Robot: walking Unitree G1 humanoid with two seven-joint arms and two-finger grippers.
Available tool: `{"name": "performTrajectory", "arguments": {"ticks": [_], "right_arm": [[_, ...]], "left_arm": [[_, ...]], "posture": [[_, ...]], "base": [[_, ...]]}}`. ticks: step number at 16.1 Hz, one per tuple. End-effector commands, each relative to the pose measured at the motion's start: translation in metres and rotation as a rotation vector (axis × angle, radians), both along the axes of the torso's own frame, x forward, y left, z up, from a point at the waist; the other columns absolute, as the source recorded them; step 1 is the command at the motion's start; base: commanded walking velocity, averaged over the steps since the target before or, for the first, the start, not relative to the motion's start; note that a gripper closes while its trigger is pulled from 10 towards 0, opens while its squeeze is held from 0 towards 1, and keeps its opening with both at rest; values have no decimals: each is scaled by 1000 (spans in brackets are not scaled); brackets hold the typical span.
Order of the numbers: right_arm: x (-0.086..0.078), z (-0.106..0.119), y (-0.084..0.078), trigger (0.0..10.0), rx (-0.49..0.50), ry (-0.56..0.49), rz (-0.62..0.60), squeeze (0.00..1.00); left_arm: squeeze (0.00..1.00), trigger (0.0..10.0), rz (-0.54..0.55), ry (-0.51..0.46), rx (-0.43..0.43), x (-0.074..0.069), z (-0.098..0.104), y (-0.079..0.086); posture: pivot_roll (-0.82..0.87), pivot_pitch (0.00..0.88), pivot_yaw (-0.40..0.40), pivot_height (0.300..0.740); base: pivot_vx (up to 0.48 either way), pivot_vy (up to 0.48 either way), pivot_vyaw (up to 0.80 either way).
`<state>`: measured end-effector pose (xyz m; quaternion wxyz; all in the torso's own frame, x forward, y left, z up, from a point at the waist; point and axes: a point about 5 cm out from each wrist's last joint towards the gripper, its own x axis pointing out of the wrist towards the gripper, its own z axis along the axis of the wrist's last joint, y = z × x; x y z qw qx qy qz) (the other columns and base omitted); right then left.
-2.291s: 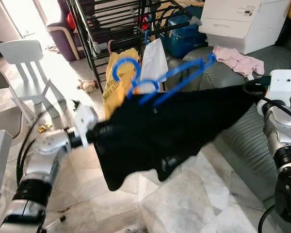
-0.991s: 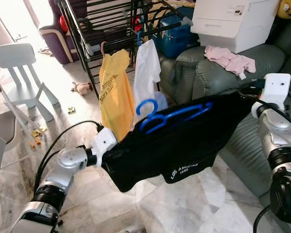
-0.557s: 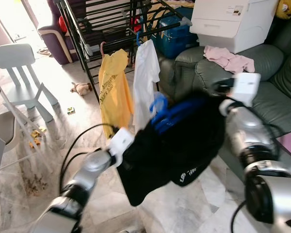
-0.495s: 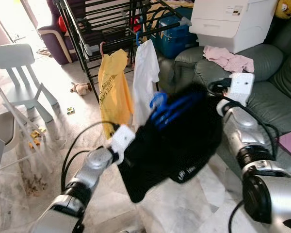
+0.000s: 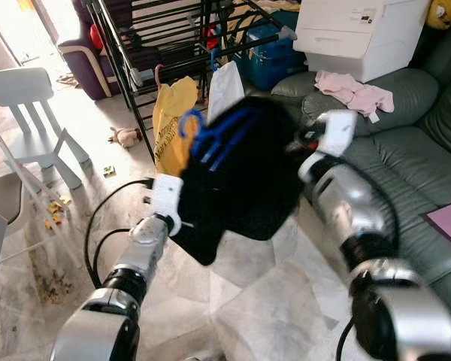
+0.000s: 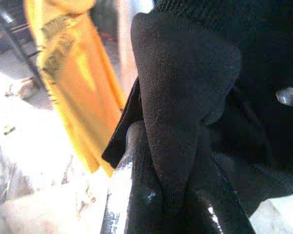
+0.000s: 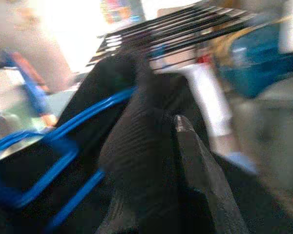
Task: Hang hanger
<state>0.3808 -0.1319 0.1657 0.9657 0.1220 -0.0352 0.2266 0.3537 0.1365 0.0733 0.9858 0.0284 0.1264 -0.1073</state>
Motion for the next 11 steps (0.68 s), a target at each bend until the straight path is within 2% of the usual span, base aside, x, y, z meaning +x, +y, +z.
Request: {"name": "performTrajectory", "arguments": {"ticks": [1, 3, 5, 6, 7, 9, 10, 11], "right_arm": [[-8, 2, 19, 0, -17, -23, 167, 0], [-17, -8, 28, 0, -60, -9, 265, 0], [-33, -19, 41, 0, -80, 13, 426, 0], [-50, -30, 49, 0, -114, 48, 568, 0], [-62, -37, 51, 0, -135, 77, 656, 0], [-84, -51, 48, 0, -209, 120, 792, 0], [-99, -63, 36, 0, -287, 161, 848, 0], [-104, -66, 32, 0, -305, 178, 861, 0]], "left_arm": [[0, 0, 119, -16, -50, 9, 12, 16], [0, 0, 152, -18, -83, 11, 15, 18], [0, 0, 199, -23, -128, 14, 20, 21], [0, 0, 215, -22, -141, 16, 22, 22], [0, 0, 225, -20, -150, 16, 22, 23], [0, 0, 234, -17, -157, 17, 23, 25], [0, 0, 239, -16, -157, 17, 24, 26], [0, 0, 243, -16, -158, 18, 24, 26]], "posture": [[-132, 0, 82, 740], [-130, 0, 75, 740], [-131, 0, 73, 740], [-131, 0, 72, 740], [-132, 0, 72, 740], [-132, 0, 70, 740], [-134, 0, 72, 740], [-135, 0, 73, 740]], "base": [[0, 0, 0], [0, 0, 0], [0, 0, 0], [0, 0, 0], [0, 0, 0], [0, 0, 0], [0, 0, 0], [0, 0, 0]]}}
